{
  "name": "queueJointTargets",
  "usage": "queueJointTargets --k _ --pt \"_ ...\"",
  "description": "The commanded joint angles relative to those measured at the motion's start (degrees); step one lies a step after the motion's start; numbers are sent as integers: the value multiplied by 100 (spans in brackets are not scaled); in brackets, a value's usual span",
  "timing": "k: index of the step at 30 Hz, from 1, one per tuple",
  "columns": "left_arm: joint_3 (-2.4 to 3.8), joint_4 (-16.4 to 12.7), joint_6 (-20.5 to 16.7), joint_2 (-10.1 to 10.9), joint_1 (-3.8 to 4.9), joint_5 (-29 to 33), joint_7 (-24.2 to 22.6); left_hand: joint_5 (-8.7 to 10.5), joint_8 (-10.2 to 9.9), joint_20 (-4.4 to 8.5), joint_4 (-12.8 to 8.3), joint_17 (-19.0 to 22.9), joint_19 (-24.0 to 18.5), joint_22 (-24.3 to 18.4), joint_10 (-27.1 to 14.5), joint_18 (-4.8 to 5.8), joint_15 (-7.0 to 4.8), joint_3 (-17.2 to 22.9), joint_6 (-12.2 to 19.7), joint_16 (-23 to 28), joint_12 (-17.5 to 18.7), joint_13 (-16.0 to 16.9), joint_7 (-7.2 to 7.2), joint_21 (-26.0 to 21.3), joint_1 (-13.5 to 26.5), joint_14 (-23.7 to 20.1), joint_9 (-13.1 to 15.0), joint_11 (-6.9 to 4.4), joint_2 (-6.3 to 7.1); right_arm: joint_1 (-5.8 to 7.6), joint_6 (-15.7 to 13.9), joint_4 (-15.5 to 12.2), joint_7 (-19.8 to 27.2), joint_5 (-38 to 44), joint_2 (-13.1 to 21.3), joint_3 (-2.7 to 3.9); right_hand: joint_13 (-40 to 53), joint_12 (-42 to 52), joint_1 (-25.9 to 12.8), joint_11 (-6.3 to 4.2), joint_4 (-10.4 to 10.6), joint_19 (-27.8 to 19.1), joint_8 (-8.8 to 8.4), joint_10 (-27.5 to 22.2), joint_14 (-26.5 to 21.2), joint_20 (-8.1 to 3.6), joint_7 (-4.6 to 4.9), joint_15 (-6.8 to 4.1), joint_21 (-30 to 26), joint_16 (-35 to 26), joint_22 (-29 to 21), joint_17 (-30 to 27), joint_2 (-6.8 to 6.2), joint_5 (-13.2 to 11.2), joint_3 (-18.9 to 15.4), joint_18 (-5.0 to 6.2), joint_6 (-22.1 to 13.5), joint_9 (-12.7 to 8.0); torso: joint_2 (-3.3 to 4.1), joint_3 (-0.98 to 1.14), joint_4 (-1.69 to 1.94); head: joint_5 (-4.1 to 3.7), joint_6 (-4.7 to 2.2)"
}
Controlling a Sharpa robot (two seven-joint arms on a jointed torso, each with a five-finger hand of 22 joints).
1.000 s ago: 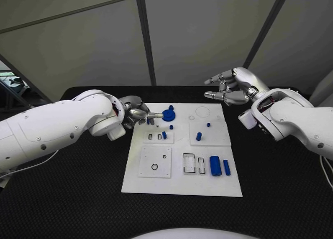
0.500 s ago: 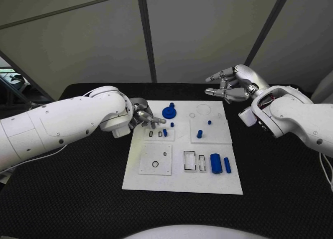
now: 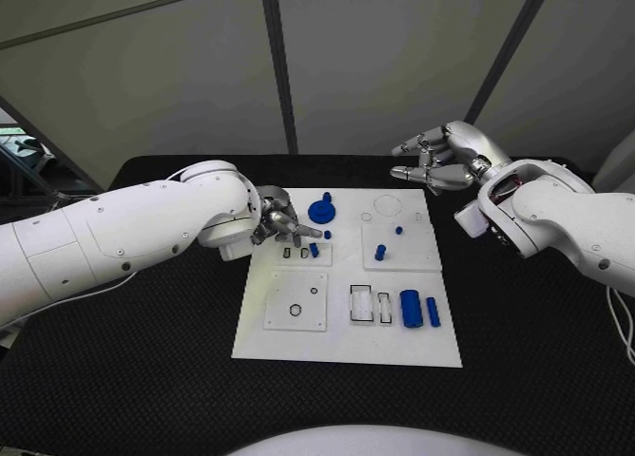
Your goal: Assemble the parts on the task board
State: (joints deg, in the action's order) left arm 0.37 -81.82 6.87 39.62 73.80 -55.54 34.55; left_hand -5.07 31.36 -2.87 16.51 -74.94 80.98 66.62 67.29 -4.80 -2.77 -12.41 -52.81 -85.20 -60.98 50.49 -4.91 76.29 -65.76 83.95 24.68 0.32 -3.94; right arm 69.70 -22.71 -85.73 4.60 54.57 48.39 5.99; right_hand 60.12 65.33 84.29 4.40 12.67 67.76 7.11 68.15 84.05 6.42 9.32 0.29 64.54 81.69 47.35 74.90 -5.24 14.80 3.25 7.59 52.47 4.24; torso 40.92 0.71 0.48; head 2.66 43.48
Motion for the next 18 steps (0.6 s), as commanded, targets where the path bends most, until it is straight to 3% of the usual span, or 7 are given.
queueJointTargets --k 1,18 --pt "1 -26 119 -30 12 -53 30 24 52 0 0 -760 34 14 37 47 -56 -33 -5 -10 -31 10 53 27 -16 387 18 -1 -47 10 75 29 -35 24 -26 6 -3 -19 -41 -6 4 -9 36 -4 251 -33 6 -38 -29 -33 -6 132 28 -19 -26 36 24 -6 6 3 -2 -4 15" --pt "-4 94 247 -210 13 -52 22 14 112 10 -20 -761 51 29 20 50 -67 -36 12 -5 -8 -20 66 26 -81 387 89 -14 -77 10 88 81 -48 42 -83 5 -10 -19 -44 -11 5 -4 43 -2 254 -36 2 -42 -53 -44 -29 127 41 32 -29 39 30 -7 18 2 -6 -40 37"
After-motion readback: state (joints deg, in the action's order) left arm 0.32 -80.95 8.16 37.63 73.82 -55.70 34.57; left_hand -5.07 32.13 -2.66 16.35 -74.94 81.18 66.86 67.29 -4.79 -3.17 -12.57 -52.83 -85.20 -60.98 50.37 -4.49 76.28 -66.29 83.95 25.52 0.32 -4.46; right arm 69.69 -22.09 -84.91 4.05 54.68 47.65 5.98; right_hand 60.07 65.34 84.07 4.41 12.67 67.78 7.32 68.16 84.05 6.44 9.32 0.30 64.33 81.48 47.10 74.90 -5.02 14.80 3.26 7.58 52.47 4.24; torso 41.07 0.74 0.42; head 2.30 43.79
